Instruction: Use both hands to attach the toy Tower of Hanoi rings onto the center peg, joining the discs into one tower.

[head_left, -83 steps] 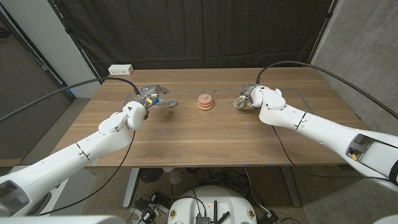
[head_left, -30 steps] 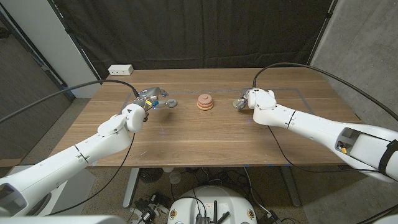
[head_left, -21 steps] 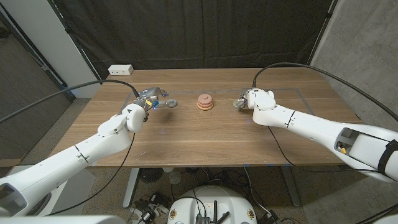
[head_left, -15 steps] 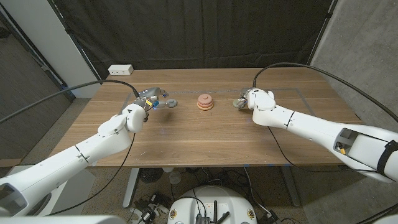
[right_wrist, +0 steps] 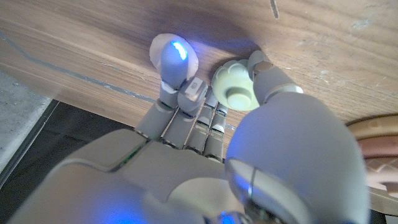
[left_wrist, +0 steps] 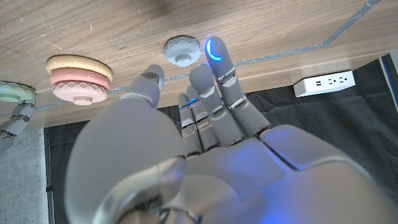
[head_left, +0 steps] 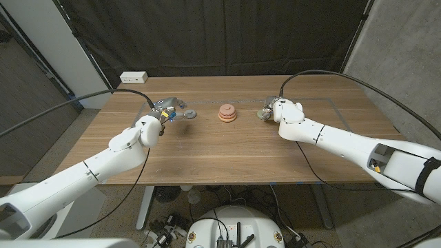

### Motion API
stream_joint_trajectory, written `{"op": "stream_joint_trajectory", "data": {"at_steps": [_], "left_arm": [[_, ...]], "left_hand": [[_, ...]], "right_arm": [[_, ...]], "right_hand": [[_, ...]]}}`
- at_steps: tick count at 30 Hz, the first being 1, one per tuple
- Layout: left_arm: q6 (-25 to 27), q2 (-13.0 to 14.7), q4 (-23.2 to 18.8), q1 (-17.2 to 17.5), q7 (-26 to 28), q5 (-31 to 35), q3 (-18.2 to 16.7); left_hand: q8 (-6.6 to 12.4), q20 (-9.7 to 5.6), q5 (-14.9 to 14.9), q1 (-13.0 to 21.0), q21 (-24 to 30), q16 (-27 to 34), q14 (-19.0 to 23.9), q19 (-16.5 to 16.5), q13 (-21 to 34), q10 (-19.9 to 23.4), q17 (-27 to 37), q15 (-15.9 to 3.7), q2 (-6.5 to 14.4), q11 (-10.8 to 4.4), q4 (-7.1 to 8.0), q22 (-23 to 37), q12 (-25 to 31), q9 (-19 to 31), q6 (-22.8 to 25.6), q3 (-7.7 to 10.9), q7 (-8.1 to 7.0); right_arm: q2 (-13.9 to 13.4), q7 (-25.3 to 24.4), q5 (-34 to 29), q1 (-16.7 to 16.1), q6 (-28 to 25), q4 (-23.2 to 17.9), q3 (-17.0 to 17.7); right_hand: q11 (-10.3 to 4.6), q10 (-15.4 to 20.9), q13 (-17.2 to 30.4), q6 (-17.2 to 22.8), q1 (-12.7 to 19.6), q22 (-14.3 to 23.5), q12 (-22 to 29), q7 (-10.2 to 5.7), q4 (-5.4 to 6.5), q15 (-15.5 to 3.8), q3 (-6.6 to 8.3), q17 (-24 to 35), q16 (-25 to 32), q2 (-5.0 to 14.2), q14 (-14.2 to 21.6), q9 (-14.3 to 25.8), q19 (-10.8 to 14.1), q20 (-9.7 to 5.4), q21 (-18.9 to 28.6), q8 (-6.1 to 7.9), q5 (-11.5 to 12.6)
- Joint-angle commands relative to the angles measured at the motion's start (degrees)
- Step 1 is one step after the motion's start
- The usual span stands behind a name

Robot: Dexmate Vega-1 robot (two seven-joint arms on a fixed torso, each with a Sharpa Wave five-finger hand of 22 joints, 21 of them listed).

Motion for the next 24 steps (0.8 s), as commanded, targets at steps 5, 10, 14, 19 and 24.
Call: {"op": "stream_joint_trajectory", "data": {"at_steps": [5, 10, 14, 19, 24], "left_arm": [[-0.43, -0.22, 0.64, -0.54, -0.02, -0.26, 0.35], [-0.6, -0.25, 0.81, -0.69, -0.04, -0.26, 0.42], [-0.63, -0.21, 0.76, -0.72, 0.0, -0.24, 0.37], [-0.61, -0.11, 0.68, -0.63, 0.08, -0.33, 0.21], [-0.58, -0.03, 0.61, -0.59, 0.09, -0.37, 0.14]], "left_hand": [[0.12, -5.9, 0.36, -0.04, 0.43, -0.15, -0.06, -0.13, 0.25, 0.69, 0.02, -0.95, 0.28, -0.13, 0.03, 0.11, 0.01, 0.22, 0.71, 0.59, -0.16], [0.18, -5.9, 0.4, -0.05, 0.44, -0.11, 0.01, -0.15, 0.33, 0.86, 0.06, -0.95, 0.3, -0.19, 0.02, 0.1, 0.05, 0.23, 0.99, 0.7, -0.3], [0.21, -5.9, 0.43, -0.07, 0.47, -0.13, 0.04, -0.18, 0.36, 1.04, 0.02, -0.95, 0.29, -0.34, 0.01, 0.09, 0.07, 0.24, 1.21, 0.78, -0.22], [0.22, -5.9, 0.45, -0.08, 0.54, 0.03, 0.24, -0.17, 0.39, 1.32, 0.14, -0.95, 0.25, -0.29, -0.01, 0.1, 0.08, 0.26, 1.45, 0.88, -0.29], [0.19, -5.89, 0.47, -0.12, 0.6, -0.11, 0.08, -0.17, 0.5, 1.45, 0.0, -0.95, 0.21, -0.28, -0.02, 0.1, 0.09, 0.28, 1.56, 0.98, -0.32]], "right_arm": [[-0.37, -2.11, 1.03, -0.74, -0.03, -0.51, 1.0], [-1.14, -2.48, 0.99, -0.97, 0.54, -1.69, 1.31], [-1.62, -2.16, 0.99, -1.07, 0.34, -2.79, 1.61], [-2.35, -2.27, 0.96, -1.47, 0.45, -4.23, 2.08], [-2.66, -2.6, 0.94, -1.82, 0.63, -4.86, 2.56]], "right_hand": [[-4.7, 9.4, 0.25, 5.97, 1.13, 0.32, 0.26, -2.88, 0.14, -3.16, 0.55, 0.1, 0.98, 2.13, 2.01, -0.01, 2.05, -2.6, 0.13, 2.04, 0.55], [-4.85, 10.68, 0.56, 7.21, 0.87, 0.59, 0.29, -3.15, 0.29, -3.15, 0.55, 0.1, 1.15, 2.3, 2.78, -0.16, 2.88, -2.6, 0.18, 2.51, 0.74], [-4.73, 11.24, 0.67, 7.89, 0.72, 0.72, 0.17, -2.98, 0.32, -3.16, 0.56, 0.11, 1.23, 2.35, 3.2, -0.25, 3.26, -2.6, 0.14, 2.76, 0.85], [-4.72, 11.94, 0.93, 7.62, 0.64, 0.79, 0.17, -2.98, 0.33, -3.16, 0.65, 0.13, 1.31, 2.54, 3.63, -0.32, 3.59, -2.61, 0.04, 2.65, 1.02], [-4.72, 12.1, 1.13, 8.25, 0.62, 0.92, 0.02, -2.9, 0.28, -3.16, 0.71, 0.15, 1.38, 2.6, 3.95, -0.37, 3.9, -2.61, 0.03, 2.89, 1.12]]}}
